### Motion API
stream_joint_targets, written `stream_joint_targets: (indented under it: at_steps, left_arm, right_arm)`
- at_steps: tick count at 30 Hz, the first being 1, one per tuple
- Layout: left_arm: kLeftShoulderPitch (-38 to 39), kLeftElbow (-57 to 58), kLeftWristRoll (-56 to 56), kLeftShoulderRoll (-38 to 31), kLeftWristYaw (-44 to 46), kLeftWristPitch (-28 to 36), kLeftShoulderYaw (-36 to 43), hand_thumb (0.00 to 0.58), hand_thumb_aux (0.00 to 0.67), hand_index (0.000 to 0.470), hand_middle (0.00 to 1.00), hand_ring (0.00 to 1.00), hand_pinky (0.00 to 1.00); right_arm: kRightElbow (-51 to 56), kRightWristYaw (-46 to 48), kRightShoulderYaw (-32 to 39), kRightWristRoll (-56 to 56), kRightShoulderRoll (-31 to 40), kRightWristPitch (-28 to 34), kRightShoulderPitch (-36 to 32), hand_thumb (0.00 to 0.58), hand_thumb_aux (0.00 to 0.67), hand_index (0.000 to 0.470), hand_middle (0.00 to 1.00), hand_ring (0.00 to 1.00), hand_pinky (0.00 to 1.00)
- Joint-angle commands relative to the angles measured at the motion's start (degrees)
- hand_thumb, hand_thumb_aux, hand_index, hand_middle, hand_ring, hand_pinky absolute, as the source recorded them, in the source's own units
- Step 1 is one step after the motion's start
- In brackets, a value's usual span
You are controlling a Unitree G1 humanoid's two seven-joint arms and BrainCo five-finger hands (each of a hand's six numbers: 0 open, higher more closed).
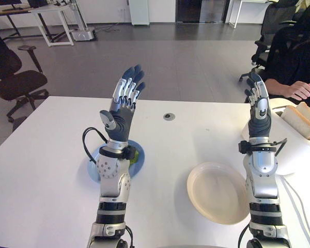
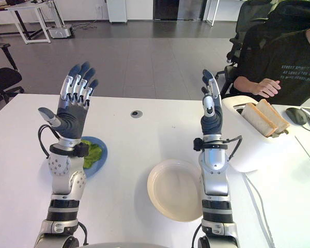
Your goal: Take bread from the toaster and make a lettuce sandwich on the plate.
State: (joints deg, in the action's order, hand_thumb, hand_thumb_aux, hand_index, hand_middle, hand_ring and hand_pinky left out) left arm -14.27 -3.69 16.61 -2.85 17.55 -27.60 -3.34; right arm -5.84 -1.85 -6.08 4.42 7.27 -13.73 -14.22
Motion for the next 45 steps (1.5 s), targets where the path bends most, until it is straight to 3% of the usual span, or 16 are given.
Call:
stream_joint_targets:
  at_steps: [1,10,15,18,20,23,29,36,37,38,39,40,42,43,45]
  left_arm:
    - [-0.90,4.25,-1.67,-0.86,-1.86,1.19,-1.96,0.000,0.000,0.000,0.00,0.00,0.00]
    - [-2.36,8.46,-3.68,-2.86,-1.68,2.49,-2.30,0.000,0.000,0.000,0.00,0.00,0.00]
    - [-3.97,12.46,-13.10,-7.80,-3.27,1.69,-1.70,0.000,0.000,0.000,0.00,0.00,0.00]
    - [-4.84,15.34,-17.86,-10.87,-4.73,1.27,-1.81,0.000,0.000,0.000,0.00,0.00,0.00]
    - [-6.34,18.63,-20.64,-12.56,-5.73,0.42,-1.50,0.000,0.000,0.000,0.00,0.00,0.00]
    - [-7.34,22.09,-23.73,-14.10,-7.14,-1.26,-0.74,0.000,0.000,0.000,0.00,0.00,0.00]
    - [-6.93,24.50,-25.24,-14.70,-8.85,-3.41,0.00,0.000,0.000,0.000,0.00,0.00,0.00]
    - [-7.00,25.14,-25.78,-14.94,-9.73,-4.22,0.85,0.000,0.000,0.000,0.00,0.00,0.00]
    - [-7.00,25.14,-25.76,-14.98,-9.79,-4.25,0.92,0.000,0.000,0.000,0.00,0.00,0.00]
    - [-7.07,25.17,-25.75,-14.98,-9.84,-4.23,1.01,0.000,0.000,0.000,0.00,0.00,0.00]
    - [-7.12,25.18,-25.75,-14.98,-9.87,-4.25,1.07,0.000,0.000,0.000,0.00,0.00,0.00]
    - [-7.13,25.17,-25.74,-14.98,-9.89,-4.28,1.12,0.000,0.000,0.000,0.00,0.00,0.00]
    - [-7.06,24.96,-25.72,-14.99,-9.86,-4.29,1.20,0.000,0.000,0.000,0.00,0.00,0.00]
    - [-7.02,24.83,-25.70,-15.01,-9.84,-4.28,1.21,0.000,0.000,0.000,0.00,0.00,0.00]
    - [-6.94,24.64,-25.70,-15.05,-9.85,-4.21,1.20,0.000,0.000,0.000,0.00,0.00,0.00]
  right_arm:
    - [1.85,2.25,1.54,-1.04,0.13,1.21,-0.28,0.000,0.000,0.000,0.00,0.00,0.00]
    - [5.07,5.17,1.66,-1.52,1.90,1.23,-1.88,0.000,0.000,0.000,0.00,0.00,0.00]
    - [5.88,1.60,-1.63,9.35,11.78,1.79,-3.97,0.000,0.000,0.000,0.00,0.00,0.00]
    - [6.31,-4.27,-7.32,21.56,23.20,6.53,-3.72,0.000,0.000,0.000,0.00,0.00,0.00]
    - [7.30,-8.94,-11.60,32.05,31.74,12.74,-1.64,0.000,0.000,0.000,0.00,0.00,0.00]
    - [11.13,-11.97,-13.67,42.03,39.16,21.40,1.92,0.000,0.000,0.000,0.00,0.00,0.00]
    - [19.86,-9.90,-10.63,44.07,42.83,29.48,2.85,0.000,0.000,0.000,0.00,0.00,0.00]
    - [23.15,-8.71,-7.20,41.45,43.24,29.53,1.72,0.000,0.000,0.000,0.00,0.00,0.00]
    - [23.63,-8.30,-6.59,41.13,43.27,29.40,1.55,0.205,0.131,0.092,0.00,0.00,0.00]
    - [24.04,-8.06,-6.06,40.84,43.41,29.32,1.40,0.237,0.155,0.109,0.00,0.00,0.00]
    - [24.50,-7.87,-5.51,40.54,43.49,29.12,1.22,0.316,0.218,0.153,0.00,0.00,0.00]
    - [25.07,-7.57,-4.83,40.21,43.49,28.80,0.99,0.452,0.355,0.249,0.00,0.00,0.00]
    - [25.79,-6.47,-3.15,39.56,43.29,27.97,0.74,0.545,0.504,0.354,0.00,0.00,0.00]
    - [26.04,-5.68,-2.23,39.25,43.20,27.47,0.66,0.578,0.631,0.442,0.00,0.00,0.00]
    - [25.94,-4.49,-0.79,38.55,42.82,26.47,0.52,0.580,0.670,0.470,0.00,0.00,0.00]
